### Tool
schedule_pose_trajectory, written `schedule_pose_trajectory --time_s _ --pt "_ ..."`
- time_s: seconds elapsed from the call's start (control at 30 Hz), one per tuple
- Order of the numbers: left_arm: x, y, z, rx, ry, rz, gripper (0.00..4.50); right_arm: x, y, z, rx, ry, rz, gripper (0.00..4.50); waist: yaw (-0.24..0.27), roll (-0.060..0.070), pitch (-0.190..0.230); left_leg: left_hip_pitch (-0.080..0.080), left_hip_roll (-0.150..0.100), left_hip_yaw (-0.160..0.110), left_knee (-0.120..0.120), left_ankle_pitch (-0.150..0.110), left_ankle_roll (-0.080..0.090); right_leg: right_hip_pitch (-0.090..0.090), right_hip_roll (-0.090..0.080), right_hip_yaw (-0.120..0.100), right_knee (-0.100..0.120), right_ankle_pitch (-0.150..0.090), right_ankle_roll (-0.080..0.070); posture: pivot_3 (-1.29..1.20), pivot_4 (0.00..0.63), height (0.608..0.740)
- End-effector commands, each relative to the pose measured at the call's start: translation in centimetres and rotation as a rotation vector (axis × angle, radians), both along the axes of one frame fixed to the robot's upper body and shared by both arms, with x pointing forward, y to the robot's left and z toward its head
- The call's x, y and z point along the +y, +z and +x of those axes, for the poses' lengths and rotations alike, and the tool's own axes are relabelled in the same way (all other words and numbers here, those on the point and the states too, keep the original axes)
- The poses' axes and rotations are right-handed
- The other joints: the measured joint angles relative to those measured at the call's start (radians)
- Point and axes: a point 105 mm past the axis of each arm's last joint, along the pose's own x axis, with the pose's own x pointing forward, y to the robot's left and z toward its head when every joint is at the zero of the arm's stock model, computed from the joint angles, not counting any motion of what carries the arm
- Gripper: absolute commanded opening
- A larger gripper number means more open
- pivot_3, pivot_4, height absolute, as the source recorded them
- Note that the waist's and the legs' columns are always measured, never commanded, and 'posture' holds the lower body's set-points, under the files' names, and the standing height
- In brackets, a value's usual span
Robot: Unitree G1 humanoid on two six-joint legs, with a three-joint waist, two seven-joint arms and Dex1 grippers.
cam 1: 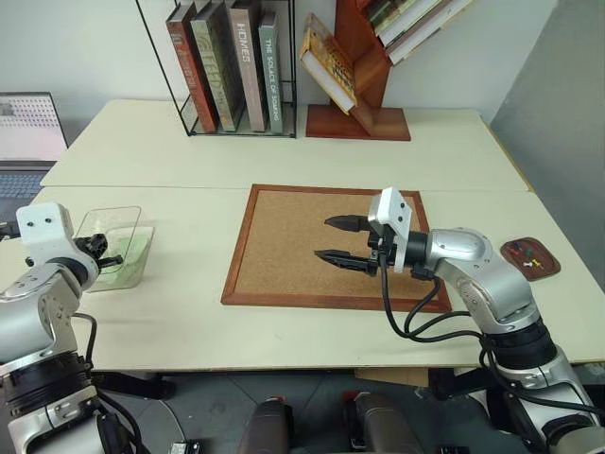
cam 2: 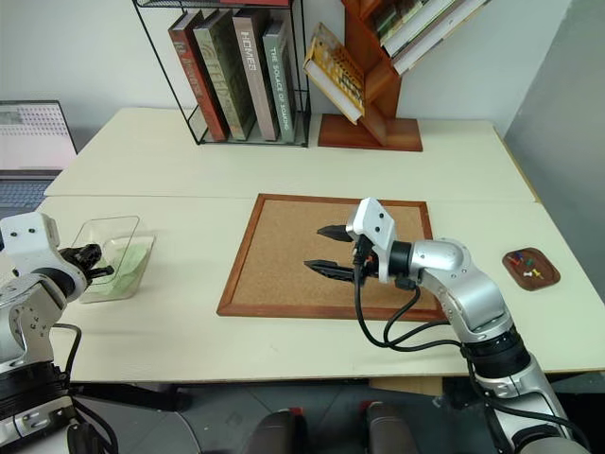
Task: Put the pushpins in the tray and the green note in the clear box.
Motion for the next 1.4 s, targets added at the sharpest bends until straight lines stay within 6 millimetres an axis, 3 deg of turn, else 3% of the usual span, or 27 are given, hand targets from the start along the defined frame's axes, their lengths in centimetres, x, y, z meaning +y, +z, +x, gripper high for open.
schedule_pose_trajectory --time_s 0.03,0.27,0.47,0.57,0.67,0.73,0.87,0.93,1.13,1.4 --pt "0.1 1.5 -0.4 -0.052 0.020 0.023 1.88 0.3 1.5 -0.1 -0.065 0.020 0.018 3.14 0.000 0.000 0.000 0.000 0.000 0.000 0.000 0.000 0.000 0.000 0.000 0.000 0.000 0.000 0.000 0.00 0.150 0.740" --pt "-0.3 1.9 -0.4 -0.059 0.007 0.066 3.32 0.4 1.7 0.0 -0.064 0.022 0.019 3.14 0.000 -0.001 0.000 0.000 0.000 0.000 0.000 0.000 0.000 0.000 0.000 0.000 0.000 0.000 0.000 0.00 0.150 0.740" --pt "-1.6 3.9 0.2 -0.169 -0.009 0.141 3.32 0.0 1.7 0.2 -0.071 0.003 0.023 3.14 0.001 -0.001 -0.001 0.000 0.000 0.000 0.000 0.000 0.000 0.000 -0.001 0.000 0.000 0.000 -0.001 0.00 0.150 0.740" --pt "-4.5 4.9 1.4 -0.237 -0.116 0.152 3.32 -0.5 1.9 0.4 -0.082 -0.028 0.033 3.14 0.005 -0.001 -0.001 0.000 0.000 0.000 0.000 0.000 0.000 0.000 -0.001 0.000 0.000 0.000 -0.001 0.00 0.150 0.740" --pt "-9.8 5.6 2.4 -0.255 -0.351 0.262 3.32 -2.1 2.4 1.1 -0.111 -0.141 0.088 3.14 0.013 -0.002 -0.001 0.000 -0.001 0.000 0.000 0.000 0.000 0.000 -0.001 0.000 -0.001 0.000 -0.001 0.00 0.150 0.740" --pt "-12.3 5.9 2.4 -0.280 -0.468 0.275 3.32 -3.2 2.4 1.4 -0.120 -0.207 0.111 3.14 0.017 -0.002 -0.001 -0.001 -0.001 0.000 0.000 0.000 0.000 0.000 -0.001 0.000 -0.001 0.001 -0.001 0.00 0.150 0.740" --pt "-17.9 4.2 2.0 -0.220 -0.761 0.342 3.32 -6.9 0.3 0.9 -0.058 -0.331 0.063 3.14 0.018 -0.002 -0.001 -0.001 -0.002 0.001 -0.001 0.000 0.000 0.000 -0.001 0.001 -0.003 0.001 -0.002 0.00 0.150 0.740" --pt "-19.7 3.4 1.3 -0.198 -0.883 0.333 3.32 -8.3 -0.7 0.3 -0.037 -0.360 0.026 3.14 0.017 -0.002 -0.001 -0.001 -0.001 0.002 -0.002 0.000 0.000 0.000 -0.001 0.002 -0.003 0.000 -0.002 0.00 0.150 0.740" --pt "-20.6 2.4 0.5 -0.167 -1.012 0.253 3.32 -10.7 -1.7 -0.4 -0.023 -0.425 -0.027 3.14 0.000 -0.001 0.000 0.001 0.001 0.002 -0.001 0.000 0.000 0.000 0.000 0.001 -0.002 -0.001 -0.002 0.00 0.150 0.740" --pt "-20.7 2.4 0.1 -0.164 -1.070 0.241 3.32 -11.3 -1.8 -0.2 -0.028 -0.444 -0.031 3.14 -0.006 -0.001 0.000 0.001 0.000 0.001 -0.001 0.000 0.000 0.000 0.002 0.001 -0.001 -0.003 -0.006 0.00 0.150 0.740"
